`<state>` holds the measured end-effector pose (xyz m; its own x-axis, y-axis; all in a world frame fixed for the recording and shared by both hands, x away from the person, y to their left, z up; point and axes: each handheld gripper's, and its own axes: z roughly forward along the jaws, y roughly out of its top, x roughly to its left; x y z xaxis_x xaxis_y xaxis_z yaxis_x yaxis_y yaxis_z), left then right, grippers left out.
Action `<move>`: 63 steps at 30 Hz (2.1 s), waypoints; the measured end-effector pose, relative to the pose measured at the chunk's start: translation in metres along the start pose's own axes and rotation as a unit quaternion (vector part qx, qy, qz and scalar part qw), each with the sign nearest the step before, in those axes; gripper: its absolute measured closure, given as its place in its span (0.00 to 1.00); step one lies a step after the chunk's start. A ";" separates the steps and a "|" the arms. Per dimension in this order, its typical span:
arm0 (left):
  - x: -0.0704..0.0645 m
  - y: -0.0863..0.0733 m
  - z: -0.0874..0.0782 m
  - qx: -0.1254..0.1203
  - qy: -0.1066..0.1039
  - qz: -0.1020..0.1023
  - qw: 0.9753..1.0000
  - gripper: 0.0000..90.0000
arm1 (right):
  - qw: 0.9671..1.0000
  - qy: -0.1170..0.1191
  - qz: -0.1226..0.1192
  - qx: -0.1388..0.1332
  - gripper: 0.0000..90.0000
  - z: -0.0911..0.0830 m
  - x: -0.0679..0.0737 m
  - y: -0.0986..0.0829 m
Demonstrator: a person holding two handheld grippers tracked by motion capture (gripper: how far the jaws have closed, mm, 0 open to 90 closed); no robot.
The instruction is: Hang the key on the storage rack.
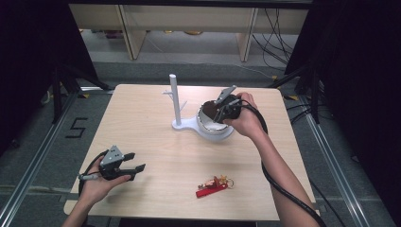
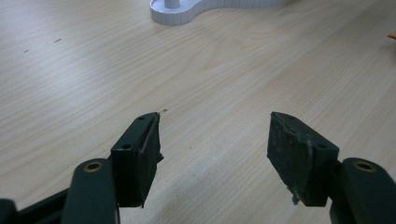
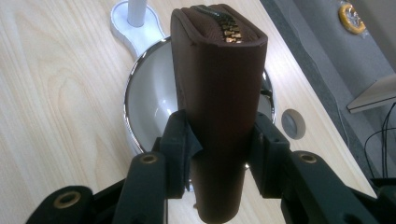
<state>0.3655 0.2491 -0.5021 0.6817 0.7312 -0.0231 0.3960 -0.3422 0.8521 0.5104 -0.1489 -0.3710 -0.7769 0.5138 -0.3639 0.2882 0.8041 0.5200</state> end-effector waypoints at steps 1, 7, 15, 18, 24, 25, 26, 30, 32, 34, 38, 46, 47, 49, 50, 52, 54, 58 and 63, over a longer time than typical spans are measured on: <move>0.000 0.000 0.000 0.000 0.000 0.000 1.000 0.38 | 1.000 0.005 0.001 0.005 0.71 0.001 0.000 0.000; 0.000 0.000 0.000 -0.003 0.000 -0.005 1.000 0.38 | 1.000 0.009 0.002 0.008 0.71 0.007 -0.001 -0.001; 0.000 0.000 0.001 -0.001 -0.001 0.000 1.000 0.38 | 1.000 0.011 0.005 0.011 0.70 0.012 -0.001 -0.001; 0.000 0.000 0.001 -0.001 -0.001 -0.001 1.000 0.38 | 1.000 0.013 0.002 0.012 0.70 0.013 -0.001 0.000; -0.001 -0.001 0.001 0.001 0.001 -0.001 1.000 0.38 | 1.000 0.016 0.005 0.017 0.71 0.017 0.000 0.002; -0.001 -0.001 0.002 0.001 -0.002 -0.002 1.000 0.38 | 1.000 0.016 0.003 0.018 0.71 0.018 0.000 0.002; -0.001 -0.001 0.002 0.001 -0.002 -0.002 1.000 0.38 | 1.000 0.018 0.002 0.019 0.70 0.018 0.001 0.003; -0.002 -0.001 0.002 0.004 0.001 -0.003 1.000 0.38 | 0.999 0.023 0.003 0.024 0.71 0.023 0.003 0.004; -0.001 -0.001 0.002 -0.001 -0.001 -0.004 1.000 0.38 | 0.999 0.025 0.001 0.027 0.71 0.026 0.004 0.005; -0.001 -0.001 0.002 0.001 -0.002 -0.003 1.000 0.38 | 0.999 0.026 0.001 0.027 0.71 0.027 0.004 0.005; -0.001 -0.002 0.002 0.001 -0.003 -0.003 1.000 0.38 | 0.999 0.033 0.002 0.030 0.70 0.031 0.004 0.005; -0.002 -0.003 0.003 0.003 -0.004 0.000 1.000 0.38 | 0.999 0.043 0.013 0.029 0.70 0.038 0.002 0.004; -0.002 -0.003 0.003 0.005 -0.003 0.001 1.000 0.38 | 0.998 0.044 0.018 0.030 0.70 0.040 0.002 0.004; -0.002 -0.003 0.004 0.003 -0.007 0.000 1.000 0.38 | 0.998 0.047 0.024 0.032 0.69 0.043 0.001 0.003; -0.002 -0.003 0.004 0.002 -0.006 0.000 1.000 0.38 | 0.998 0.045 0.025 0.034 0.69 0.044 0.001 0.003; -0.002 -0.003 0.003 0.005 -0.003 0.000 1.000 0.38 | 0.998 0.043 0.031 0.037 0.66 0.046 0.001 0.001; -0.003 -0.003 0.004 0.002 -0.004 -0.005 1.000 0.38 | 0.998 0.044 0.043 0.034 0.63 0.045 -0.001 -0.001; -0.003 -0.003 0.005 0.002 -0.005 -0.001 1.000 0.38 | 0.997 0.034 0.071 0.010 0.56 0.032 -0.004 -0.002; -0.004 -0.003 0.005 0.005 -0.007 0.000 1.000 0.38 | 0.995 0.034 0.088 -0.010 0.53 0.022 -0.005 -0.003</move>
<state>0.3648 0.2443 -0.5073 0.6905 0.7226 -0.0315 0.4028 -0.3481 0.8465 0.5256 -0.1477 -0.3874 -0.7516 0.6246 -0.2122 0.4126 0.6961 0.5875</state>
